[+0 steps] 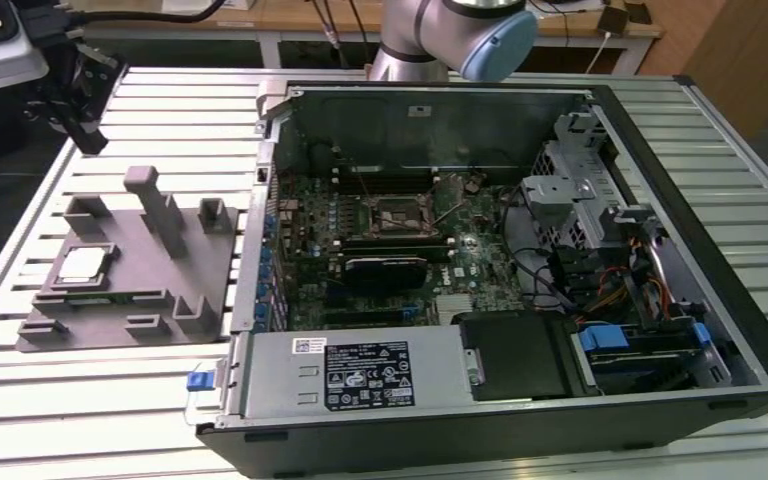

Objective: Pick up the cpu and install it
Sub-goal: 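Reach for the cpu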

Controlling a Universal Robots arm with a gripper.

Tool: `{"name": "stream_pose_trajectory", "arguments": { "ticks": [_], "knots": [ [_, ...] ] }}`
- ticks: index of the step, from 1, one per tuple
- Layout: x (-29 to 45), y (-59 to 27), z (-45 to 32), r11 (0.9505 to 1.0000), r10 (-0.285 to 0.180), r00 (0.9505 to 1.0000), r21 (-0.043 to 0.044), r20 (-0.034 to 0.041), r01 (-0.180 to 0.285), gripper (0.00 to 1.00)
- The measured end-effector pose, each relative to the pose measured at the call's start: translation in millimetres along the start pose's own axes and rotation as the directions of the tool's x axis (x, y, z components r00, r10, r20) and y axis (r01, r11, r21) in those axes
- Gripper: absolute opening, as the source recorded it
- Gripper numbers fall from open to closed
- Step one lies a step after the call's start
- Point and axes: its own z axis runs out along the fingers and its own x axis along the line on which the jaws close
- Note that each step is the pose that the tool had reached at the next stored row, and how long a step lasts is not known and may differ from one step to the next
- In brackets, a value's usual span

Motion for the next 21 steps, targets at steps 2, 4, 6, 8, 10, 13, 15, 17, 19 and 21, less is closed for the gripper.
{"name": "stream_pose_trajectory", "arguments": {
  "ticks": [2, 4, 6, 8, 10, 13, 15, 17, 19, 21],
  "knots": [
    [2.3, -0.3, 2.2, 1.0, 0.0, 1.0, 0.0001, 0.0, 0.0, 0.11],
    [4.9, -0.5, 4.6, 1.0, 0.0, 1.0, 0.0, 0.0001, 0.0, 0.11],
    [7.8, -0.9, 6.8, 1.0, 0.0, 1.0, -0.0001, 0.0002, 0.0, 0.11],
    [10.9, -1.2, 9.0, 1.0, 0.0, 1.0, -0.0001, 0.0001, 0.0, 0.11],
    [14.2, -1.6, 11.3, 1.0, 0.0, 1.0, 0.0, 0.0001, 0.0, 0.11],
    [19.2, -2.1, 14.7, 1.0, 0.0, 1.0, 0.0, 0.0, 0.0, 0.11],
    [22.6, -2.5, 17.0, 1.0, 0.0, 1.0, 0.0, 0.0001, 0.0, 0.11],
    [26.0, -2.8, 19.4, 1.0, 0.0, 1.0, 0.0, 0.0001, 0.0, 0.11],
    [29.4, -3.2, 22.0, 1.0, 0.0, 1.0, 0.0, 0.0001, 0.0, 0.11],
    [32.3, -3.5, 24.9, 1.0, 0.0, 1.0, -0.0002, 0.0003, 0.0, 0.11]
  ]
}}
